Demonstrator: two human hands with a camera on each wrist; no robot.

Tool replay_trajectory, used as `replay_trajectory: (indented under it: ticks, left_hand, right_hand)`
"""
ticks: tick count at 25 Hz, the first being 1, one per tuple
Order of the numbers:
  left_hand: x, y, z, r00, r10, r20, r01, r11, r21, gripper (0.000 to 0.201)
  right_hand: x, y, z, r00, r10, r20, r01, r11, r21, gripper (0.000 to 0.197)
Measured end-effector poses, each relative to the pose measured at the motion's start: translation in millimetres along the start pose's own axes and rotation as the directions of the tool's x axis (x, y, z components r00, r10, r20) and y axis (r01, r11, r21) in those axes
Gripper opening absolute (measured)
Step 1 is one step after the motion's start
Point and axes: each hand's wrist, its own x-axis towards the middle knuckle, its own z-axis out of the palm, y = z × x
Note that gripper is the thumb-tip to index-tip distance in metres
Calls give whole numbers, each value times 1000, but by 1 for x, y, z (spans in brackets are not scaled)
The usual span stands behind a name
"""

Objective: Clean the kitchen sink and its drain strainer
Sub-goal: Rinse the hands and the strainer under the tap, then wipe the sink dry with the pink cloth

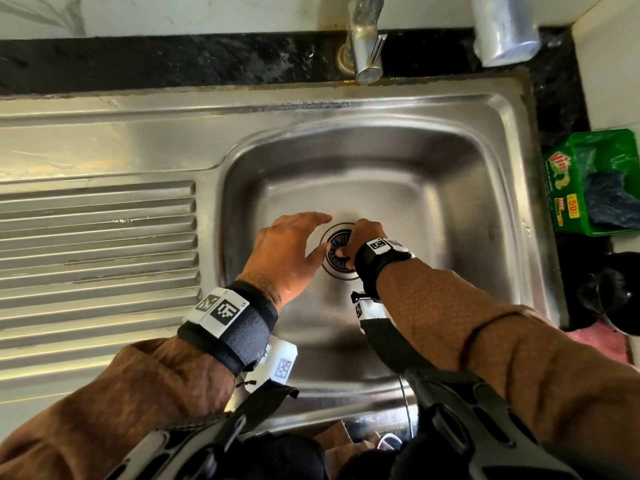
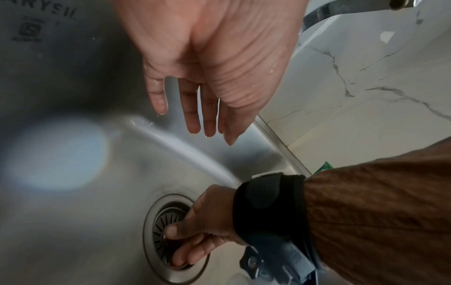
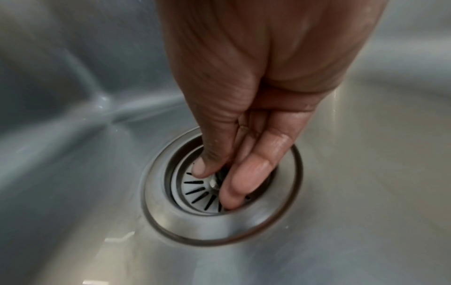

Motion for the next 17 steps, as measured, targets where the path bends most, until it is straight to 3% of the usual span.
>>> replay_trajectory:
  ticks: [3,6,9,12,15,17]
  left_hand:
    - [-10,4,-8,1000,28,-7,-28,1000,5,41]
    - [-21,13,-22,997,66,-27,-65,997,34,42]
    - [-34,32,-34,987,147,-70,-147,989,12,42]
    - [-44,48,-35,967,230,-108,-237,969,-64,41]
    - [-56,68,-26,942,308,-132,-324,937,-130,37]
    - [-66,83,-18,930,347,-123,-364,917,-166,36]
  right_hand:
    - [-13,-1,-10,999,-40,-21,39,999,-28,55]
    - [-46,-3,-39,989,-106,-100,103,994,-33,41]
    - [-100,7,-79,945,-216,-245,265,945,191,13]
    - [-164,29,-109,876,-303,-375,442,816,373,5]
    - [-225,70,-109,827,-281,-487,494,777,390,7]
    - [-256,103,-93,826,-226,-516,473,776,417,9]
